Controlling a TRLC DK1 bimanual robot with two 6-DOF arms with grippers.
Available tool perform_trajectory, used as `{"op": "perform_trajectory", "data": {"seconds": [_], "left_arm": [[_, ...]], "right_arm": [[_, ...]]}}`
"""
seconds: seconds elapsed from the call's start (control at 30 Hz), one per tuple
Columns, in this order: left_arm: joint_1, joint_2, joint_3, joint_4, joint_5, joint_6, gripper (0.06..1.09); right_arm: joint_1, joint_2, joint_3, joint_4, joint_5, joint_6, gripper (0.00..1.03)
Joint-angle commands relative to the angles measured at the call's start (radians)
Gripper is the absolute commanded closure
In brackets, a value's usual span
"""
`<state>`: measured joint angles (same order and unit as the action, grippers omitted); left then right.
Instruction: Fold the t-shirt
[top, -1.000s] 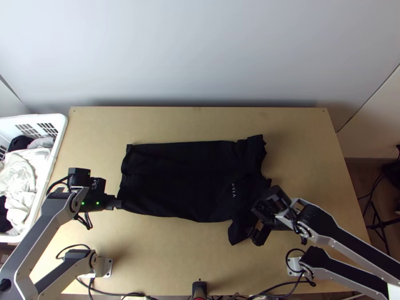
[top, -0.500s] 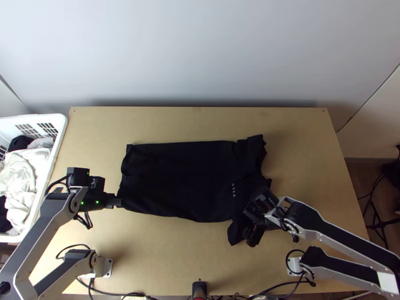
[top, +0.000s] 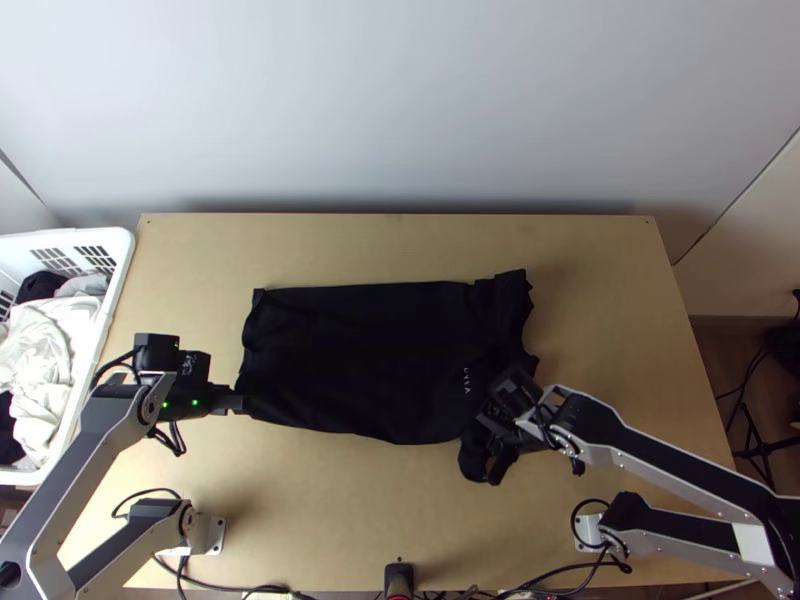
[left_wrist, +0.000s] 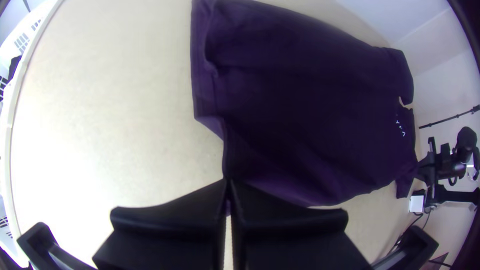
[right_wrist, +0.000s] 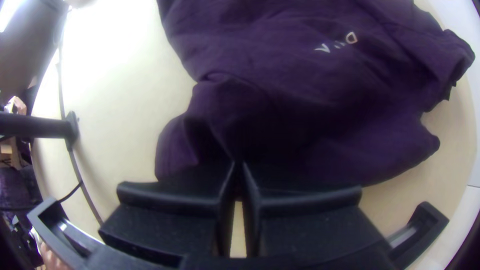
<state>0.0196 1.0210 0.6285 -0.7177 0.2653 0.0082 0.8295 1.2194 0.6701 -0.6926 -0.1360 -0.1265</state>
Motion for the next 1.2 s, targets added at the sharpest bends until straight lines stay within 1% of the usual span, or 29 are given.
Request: {"op": "perform_trajectory", "data": {"seconds": [0.0,0.23,0.4,0.57,0.8,1.17], "left_arm": [[0.002,-0.009,0.031,-0.002,0.002,-0.001,1.05],[0.014,-0.021,0.145,-0.023,0.002,-0.001,1.05],[0.019,-0.006,0.191,-0.022,0.002,0.001,1.05],[0.028,0.019,0.237,0.021,0.0,0.006,1.05],[0.033,0.057,0.3,0.138,-0.001,-0.001,1.05],[0.074,0.268,0.412,0.274,-0.003,0.006,1.05]], "right_arm": [[-0.072,-0.006,0.072,-0.027,0.001,-0.016,1.0],[-0.207,-0.049,0.22,-0.048,0.001,-0.061,1.0],[-0.288,-0.049,0.284,-0.053,0.001,-0.09,1.0],[-0.354,-0.02,0.338,-0.048,0.001,-0.113,1.0],[-0.409,0.089,0.462,-0.025,0.001,-0.125,1.0],[-0.477,0.347,0.701,0.002,0.001,-0.157,1.0]]}}
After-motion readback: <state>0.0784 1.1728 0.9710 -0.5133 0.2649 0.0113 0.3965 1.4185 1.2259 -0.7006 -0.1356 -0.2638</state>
